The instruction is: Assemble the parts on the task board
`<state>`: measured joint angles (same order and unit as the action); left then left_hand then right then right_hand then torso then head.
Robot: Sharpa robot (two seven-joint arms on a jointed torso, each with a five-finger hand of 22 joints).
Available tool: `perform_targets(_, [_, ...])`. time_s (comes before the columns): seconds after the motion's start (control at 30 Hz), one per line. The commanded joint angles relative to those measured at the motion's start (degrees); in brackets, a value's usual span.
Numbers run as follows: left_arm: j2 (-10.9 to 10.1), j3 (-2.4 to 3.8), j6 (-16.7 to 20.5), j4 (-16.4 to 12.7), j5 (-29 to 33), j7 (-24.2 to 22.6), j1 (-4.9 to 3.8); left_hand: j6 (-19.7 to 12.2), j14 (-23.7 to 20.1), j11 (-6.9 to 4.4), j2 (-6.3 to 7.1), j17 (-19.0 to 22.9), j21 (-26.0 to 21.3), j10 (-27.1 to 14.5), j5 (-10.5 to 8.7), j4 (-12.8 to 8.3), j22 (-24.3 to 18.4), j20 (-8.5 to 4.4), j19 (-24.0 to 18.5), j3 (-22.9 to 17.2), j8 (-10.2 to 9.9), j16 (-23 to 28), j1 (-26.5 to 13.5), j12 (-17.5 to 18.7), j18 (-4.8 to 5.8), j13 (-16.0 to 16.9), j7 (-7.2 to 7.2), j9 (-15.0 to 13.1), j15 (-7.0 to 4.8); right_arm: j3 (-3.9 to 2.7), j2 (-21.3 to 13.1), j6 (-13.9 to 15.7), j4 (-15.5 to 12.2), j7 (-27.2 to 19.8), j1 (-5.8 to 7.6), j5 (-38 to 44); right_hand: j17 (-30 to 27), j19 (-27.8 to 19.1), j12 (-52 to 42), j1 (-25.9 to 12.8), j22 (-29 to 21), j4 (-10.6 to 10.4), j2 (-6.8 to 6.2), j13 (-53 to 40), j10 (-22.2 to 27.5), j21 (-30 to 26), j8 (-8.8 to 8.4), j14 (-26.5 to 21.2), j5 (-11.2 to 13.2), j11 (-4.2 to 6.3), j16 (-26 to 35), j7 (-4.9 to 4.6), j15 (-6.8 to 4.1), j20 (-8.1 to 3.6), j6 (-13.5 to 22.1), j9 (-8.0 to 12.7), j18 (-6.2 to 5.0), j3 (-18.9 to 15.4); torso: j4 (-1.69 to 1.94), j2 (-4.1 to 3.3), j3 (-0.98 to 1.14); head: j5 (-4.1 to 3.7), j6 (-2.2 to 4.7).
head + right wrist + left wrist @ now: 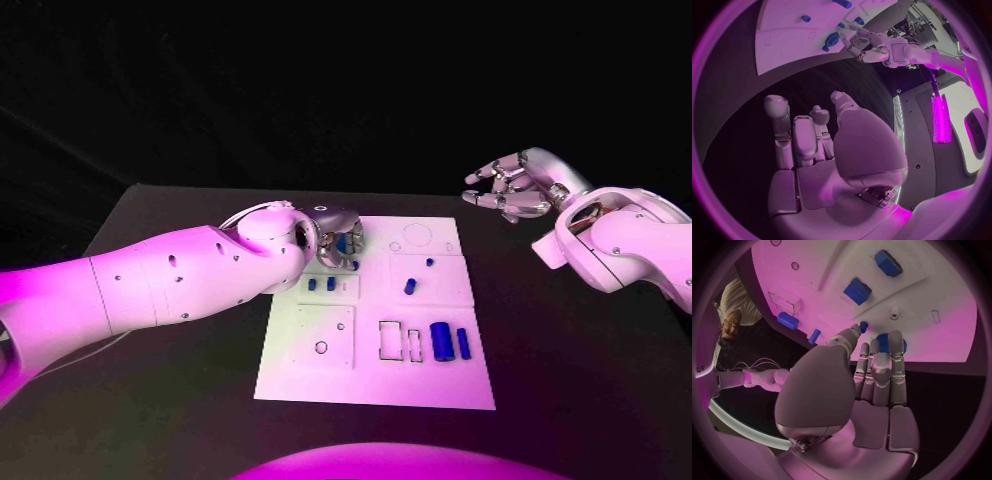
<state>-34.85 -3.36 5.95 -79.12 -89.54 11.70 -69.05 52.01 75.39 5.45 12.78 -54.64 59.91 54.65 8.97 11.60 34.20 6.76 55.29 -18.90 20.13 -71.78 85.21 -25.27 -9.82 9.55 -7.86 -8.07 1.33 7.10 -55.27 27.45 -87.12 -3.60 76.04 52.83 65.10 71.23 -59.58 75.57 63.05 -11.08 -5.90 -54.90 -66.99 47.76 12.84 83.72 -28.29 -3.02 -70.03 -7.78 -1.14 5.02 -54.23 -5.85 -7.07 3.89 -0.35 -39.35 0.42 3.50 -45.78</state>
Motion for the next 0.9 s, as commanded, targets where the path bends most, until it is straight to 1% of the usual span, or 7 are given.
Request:
perform_targets(0.03, [0.3,0.01,-1.9,0.1,-0.7,-0.5,0.12,0.8,0.7,-0.16,-0.58,-0.4,0.3,0.7,0.1,0.0,0.1,0.24,0.3,0.1,-0.5,-0.6,0.3,0.4,-0.8,-0.3,0.03,0.2,-0.03,-0.02,0.0,0.0,-0.1,-0.5,-0.02,0.4,-0.1,0.1,0.1,0.4,-0.1,-0.3,0.29,0.1,0.2,-0.4,0.32,0.4,-0.4,0.11,0.4,-0.05,-0.13,-0.06,-0.3,0.1,-1.12,0.2,0.05,0.01,-0.03,-0.01,-0.03])
perform_targets(0.17, [0.5,0.01,-1.9,0.3,-0.7,-0.7,0.26,1.8,1.1,-0.37,-0.97,-0.8,0.7,1.8,0.13,-0.2,0.4,0.09,0.4,-0.4,-0.9,-1.3,1.0,1.0,-0.81,-0.8,0.1,0.5,-0.23,-0.02,0.0,0.0,-0.1,-0.5,-0.02,0.4,-0.1,0.1,0.1,0.4,-0.1,-0.3,0.29,0.1,0.2,-0.4,0.32,0.4,-0.4,0.11,0.4,-0.05,-0.13,-0.06,-0.3,0.1,-1.12,0.2,0.03,0.02,-0.03,-0.05,-0.09])
perform_targets(0.43, [1.1,0.01,-1.5,1.0,-0.5,-1.0,0.85,3.1,1.7,-0.59,-1.56,-1.2,1.8,3.7,0.18,-0.7,1.4,-0.18,0.8,-2.2,-2.1,-2.4,2.2,2.7,-0.71,-2.1,0.07,1.2,-0.47,-0.02,0.0,0.0,-0.2,-0.5,-0.01,0.4,0.1,0.2,0.0,0.5,0.0,-0.3,0.3,0.0,0.2,-0.3,0.31,0.5,-0.4,0.11,0.3,-0.06,-0.14,-0.06,-0.3,0.1,-1.1,0.3,-0.02,0.01,-0.05,-0.14,-0.06])
perform_targets(0.63, [1.5,0.02,-1.4,1.6,-0.4,-1.0,1.19,3.9,2.3,-0.7,-1.8,-1.9,3.0,5.0,0.18,-1.1,3.0,-0.3,1.7,-3.5,-3.0,-3.3,2.6,3.7,-0.47,-2.7,-0.04,1.6,-0.59,-0.02,0.0,-0.1,-0.2,-0.5,-0.01,0.4,0.1,0.2,0.0,0.5,0.0,-0.3,0.3,0.0,0.2,-0.3,0.31,0.5,-0.4,0.11,0.3,-0.06,-0.14,-0.06,-0.3,0.1,-1.1,0.3,-0.05,0.0,0.01,-0.17,-0.13])
perform_targets(0.9, [1.8,0.03,-2.0,2.3,-0.4,-0.6,1.31,4.6,2.9,-0.71,-2.02,-2.7,4.2,5.9,0.16,-1.5,4.5,-0.4,2.5,-4.6,-3.8,-4.2,2.8,4.7,-0.24,-3.2,-0.06,2.0,-0.67,-0.02,0.0,-0.1,-0.2,-0.5,-0.01,0.4,0.1,0.2,0.0,0.5,0.0,-0.3,0.3,0.0,0.2,-0.3,0.31,0.5,-0.4,0.11,0.3,-0.06,-0.14,-0.06,-0.3,0.1,-1.1,0.3,0.02,0.03,0.07,-0.23,-0.28])
